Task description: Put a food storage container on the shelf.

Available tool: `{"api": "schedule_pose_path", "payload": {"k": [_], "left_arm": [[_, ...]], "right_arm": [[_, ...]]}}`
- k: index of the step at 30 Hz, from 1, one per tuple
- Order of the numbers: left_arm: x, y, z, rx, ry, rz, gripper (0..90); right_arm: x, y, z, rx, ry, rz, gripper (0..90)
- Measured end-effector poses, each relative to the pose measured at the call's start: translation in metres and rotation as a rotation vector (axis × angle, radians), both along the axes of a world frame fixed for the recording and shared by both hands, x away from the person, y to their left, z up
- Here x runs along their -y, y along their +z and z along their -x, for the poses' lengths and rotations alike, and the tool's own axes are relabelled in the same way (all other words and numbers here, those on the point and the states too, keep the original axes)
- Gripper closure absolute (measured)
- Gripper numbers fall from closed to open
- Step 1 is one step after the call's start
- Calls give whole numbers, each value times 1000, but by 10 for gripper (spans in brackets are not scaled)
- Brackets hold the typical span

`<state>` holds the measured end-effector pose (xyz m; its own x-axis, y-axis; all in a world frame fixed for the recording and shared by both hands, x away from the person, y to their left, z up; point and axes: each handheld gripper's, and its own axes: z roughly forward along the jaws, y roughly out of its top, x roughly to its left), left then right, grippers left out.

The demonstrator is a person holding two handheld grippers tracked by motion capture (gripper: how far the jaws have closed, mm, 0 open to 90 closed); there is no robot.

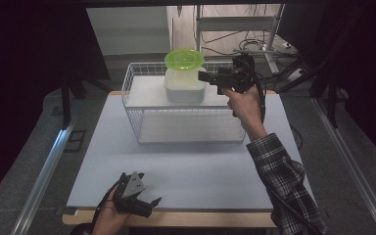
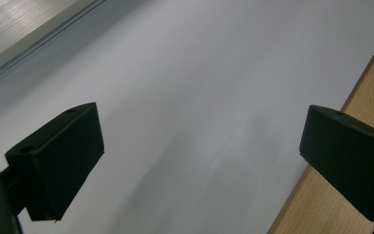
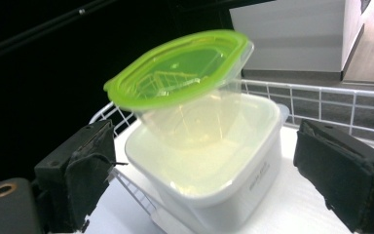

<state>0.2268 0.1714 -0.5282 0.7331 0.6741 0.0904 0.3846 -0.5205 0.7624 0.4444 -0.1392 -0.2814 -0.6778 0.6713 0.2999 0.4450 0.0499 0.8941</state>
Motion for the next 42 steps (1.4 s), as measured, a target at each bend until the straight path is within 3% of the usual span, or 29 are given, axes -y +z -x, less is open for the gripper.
{"api": "schedule_pose_path", "payload": {"k": [12, 18, 33, 40, 42], "left_arm": [[0, 0, 0, 3, 2, 0, 23], [1, -1, 0, 3, 2, -5, 23], [1, -1, 0, 5, 0, -14, 23], [1, -1, 0, 3, -2, -19, 23], [1, -1, 0, 3, -4, -20, 23]], "right_arm": [[11, -15, 25, 37, 51, 44, 65], [12, -24, 39, 68, 71, 97, 62], [14, -67, 69, 72, 132, 152, 60], [18, -89, 78, 74, 119, 193, 52], [21, -92, 79, 70, 117, 186, 52]]}}
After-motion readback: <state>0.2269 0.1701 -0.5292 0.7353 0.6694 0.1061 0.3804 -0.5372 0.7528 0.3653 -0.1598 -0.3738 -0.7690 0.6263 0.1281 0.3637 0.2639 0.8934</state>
